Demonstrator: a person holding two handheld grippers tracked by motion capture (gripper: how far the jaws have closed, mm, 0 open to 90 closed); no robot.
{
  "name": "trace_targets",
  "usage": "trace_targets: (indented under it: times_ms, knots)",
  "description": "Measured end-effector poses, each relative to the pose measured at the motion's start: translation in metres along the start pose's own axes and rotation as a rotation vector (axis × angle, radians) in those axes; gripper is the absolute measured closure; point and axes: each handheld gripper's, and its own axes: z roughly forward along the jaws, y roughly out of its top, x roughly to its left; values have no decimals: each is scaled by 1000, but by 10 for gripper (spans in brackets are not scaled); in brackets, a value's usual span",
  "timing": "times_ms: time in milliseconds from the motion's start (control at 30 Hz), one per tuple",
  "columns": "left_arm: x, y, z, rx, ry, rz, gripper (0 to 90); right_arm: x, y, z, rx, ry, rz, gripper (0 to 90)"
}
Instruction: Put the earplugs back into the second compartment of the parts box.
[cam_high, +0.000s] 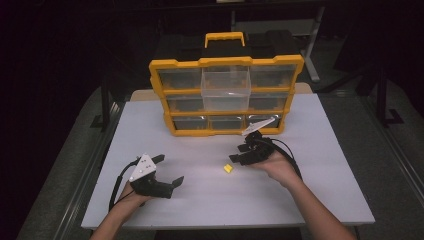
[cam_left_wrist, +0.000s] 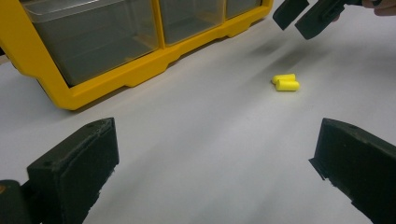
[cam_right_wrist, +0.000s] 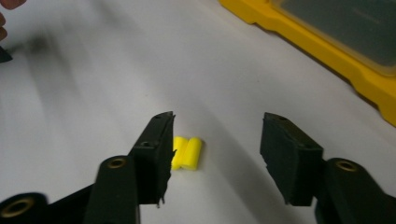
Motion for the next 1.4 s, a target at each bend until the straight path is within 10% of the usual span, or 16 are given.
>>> trace_targets:
  times_ms: [233, 1400]
  knots:
    - [0, 0, 0, -1, 4, -1, 3, 3, -2, 7, 37, 22, -19, 616]
    - [-2, -1, 1, -3, -11, 17, 3, 6, -10, 33, 149, 80, -17, 766]
